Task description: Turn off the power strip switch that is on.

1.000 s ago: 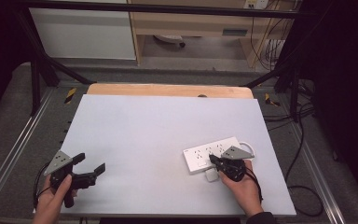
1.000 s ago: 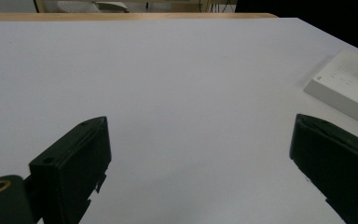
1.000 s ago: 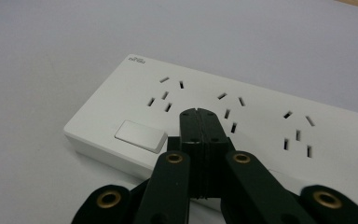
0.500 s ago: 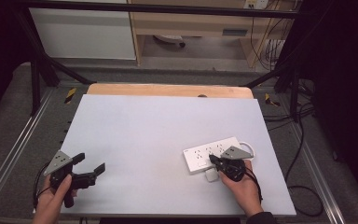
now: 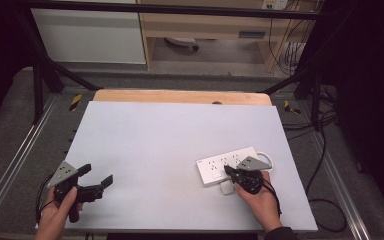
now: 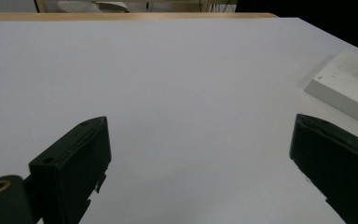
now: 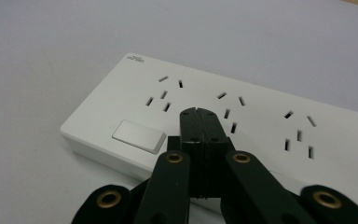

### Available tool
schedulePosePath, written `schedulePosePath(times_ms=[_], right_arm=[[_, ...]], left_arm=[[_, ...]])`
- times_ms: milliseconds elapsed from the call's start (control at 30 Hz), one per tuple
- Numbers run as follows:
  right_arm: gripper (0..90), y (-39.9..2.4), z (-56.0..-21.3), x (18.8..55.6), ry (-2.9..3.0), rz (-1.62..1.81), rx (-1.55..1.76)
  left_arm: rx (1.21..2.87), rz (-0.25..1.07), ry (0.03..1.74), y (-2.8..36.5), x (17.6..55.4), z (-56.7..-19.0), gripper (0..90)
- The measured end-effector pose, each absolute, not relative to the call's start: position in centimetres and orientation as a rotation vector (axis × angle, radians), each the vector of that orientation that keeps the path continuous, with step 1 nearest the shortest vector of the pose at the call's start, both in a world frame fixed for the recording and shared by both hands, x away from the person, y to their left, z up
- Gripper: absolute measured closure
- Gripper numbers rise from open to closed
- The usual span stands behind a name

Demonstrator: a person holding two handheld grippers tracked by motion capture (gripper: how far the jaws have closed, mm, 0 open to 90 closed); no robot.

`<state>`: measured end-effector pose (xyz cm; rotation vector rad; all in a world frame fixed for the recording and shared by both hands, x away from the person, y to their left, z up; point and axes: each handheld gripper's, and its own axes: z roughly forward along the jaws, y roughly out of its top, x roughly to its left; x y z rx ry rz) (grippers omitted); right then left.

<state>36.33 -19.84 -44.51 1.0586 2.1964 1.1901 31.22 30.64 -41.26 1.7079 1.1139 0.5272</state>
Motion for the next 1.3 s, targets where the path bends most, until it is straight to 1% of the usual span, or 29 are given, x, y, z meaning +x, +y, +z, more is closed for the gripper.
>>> schedulePosePath(times_ms=[1300], right_arm=[[90.0, -19.82, -44.59, 36.49, 2.201, 1.209, 1.080]], left_arm=[[1.709, 0.527, 1.114, 30.60, 31.22, -41.29, 5.1]])
